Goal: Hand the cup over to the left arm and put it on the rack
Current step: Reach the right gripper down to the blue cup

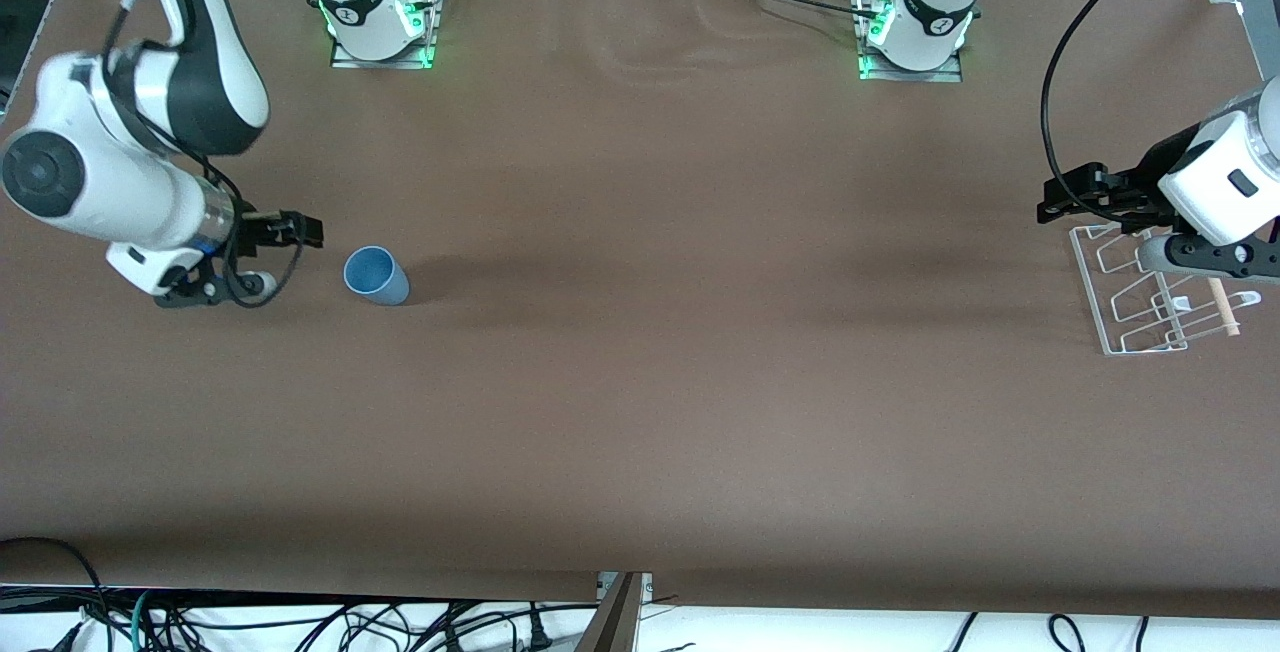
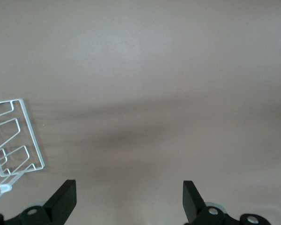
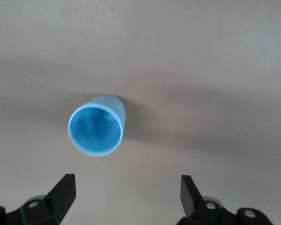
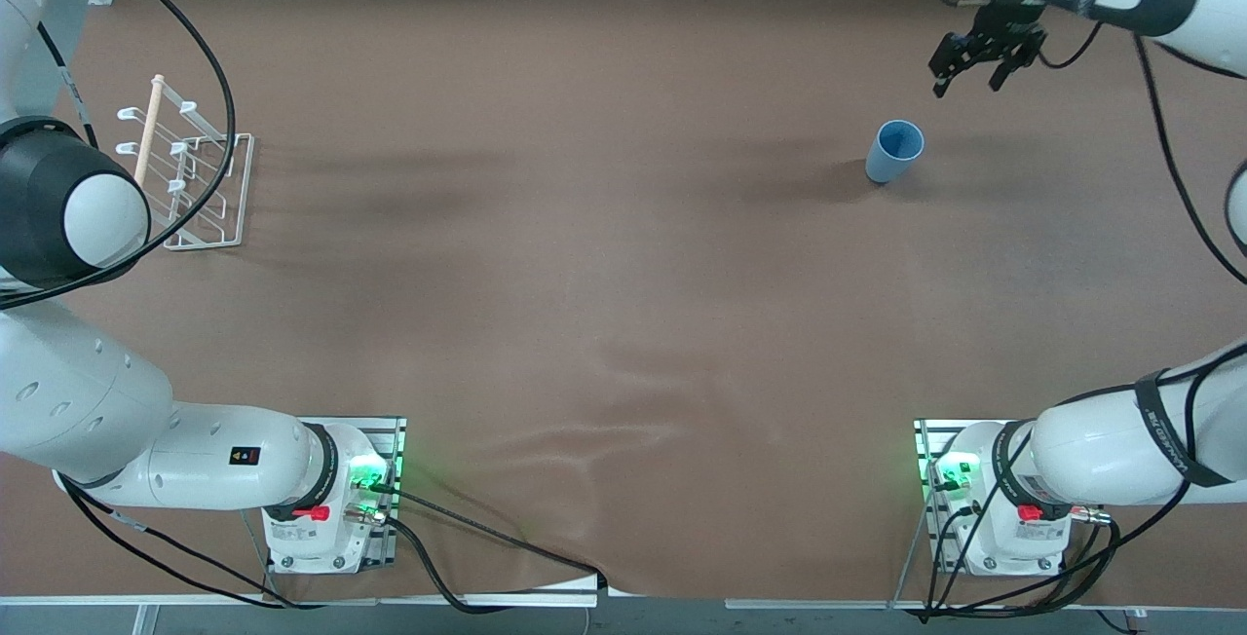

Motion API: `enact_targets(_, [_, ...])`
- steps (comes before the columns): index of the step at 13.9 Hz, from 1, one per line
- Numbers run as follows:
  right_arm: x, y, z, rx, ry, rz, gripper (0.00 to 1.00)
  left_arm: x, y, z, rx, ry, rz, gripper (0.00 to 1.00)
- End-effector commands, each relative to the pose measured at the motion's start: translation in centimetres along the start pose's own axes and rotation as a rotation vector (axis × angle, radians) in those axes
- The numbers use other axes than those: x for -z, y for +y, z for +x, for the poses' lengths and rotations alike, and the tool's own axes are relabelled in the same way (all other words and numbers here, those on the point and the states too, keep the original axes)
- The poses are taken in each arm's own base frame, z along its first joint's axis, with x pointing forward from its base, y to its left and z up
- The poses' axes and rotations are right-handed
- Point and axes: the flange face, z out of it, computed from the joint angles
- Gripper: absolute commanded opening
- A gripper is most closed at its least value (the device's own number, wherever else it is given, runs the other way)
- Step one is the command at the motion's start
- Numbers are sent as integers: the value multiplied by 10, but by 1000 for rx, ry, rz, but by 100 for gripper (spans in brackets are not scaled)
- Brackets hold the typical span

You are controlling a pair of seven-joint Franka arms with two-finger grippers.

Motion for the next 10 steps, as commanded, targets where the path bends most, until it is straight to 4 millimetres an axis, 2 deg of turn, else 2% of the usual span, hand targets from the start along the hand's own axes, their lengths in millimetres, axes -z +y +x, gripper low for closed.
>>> enact_targets(1, [-37,4,2,16,25,-2,99,-6,30,3,-157,7,-9,100])
enact_targets(3, [-65,-1,4,15,22,1,99,-14,43,10,-204,38,-40,100])
enact_targets(5, [-79,-4,3,17,19,1,99,-33,49,13,-272,30,-128,100])
enact_targets(9, [-116,-6,0,19,46,1,98,-53,53,33,-555,98,-166,100])
enact_targets(10, [-120,-5,0,18,42,2,93,-57,58,37,-605,114,-186,100])
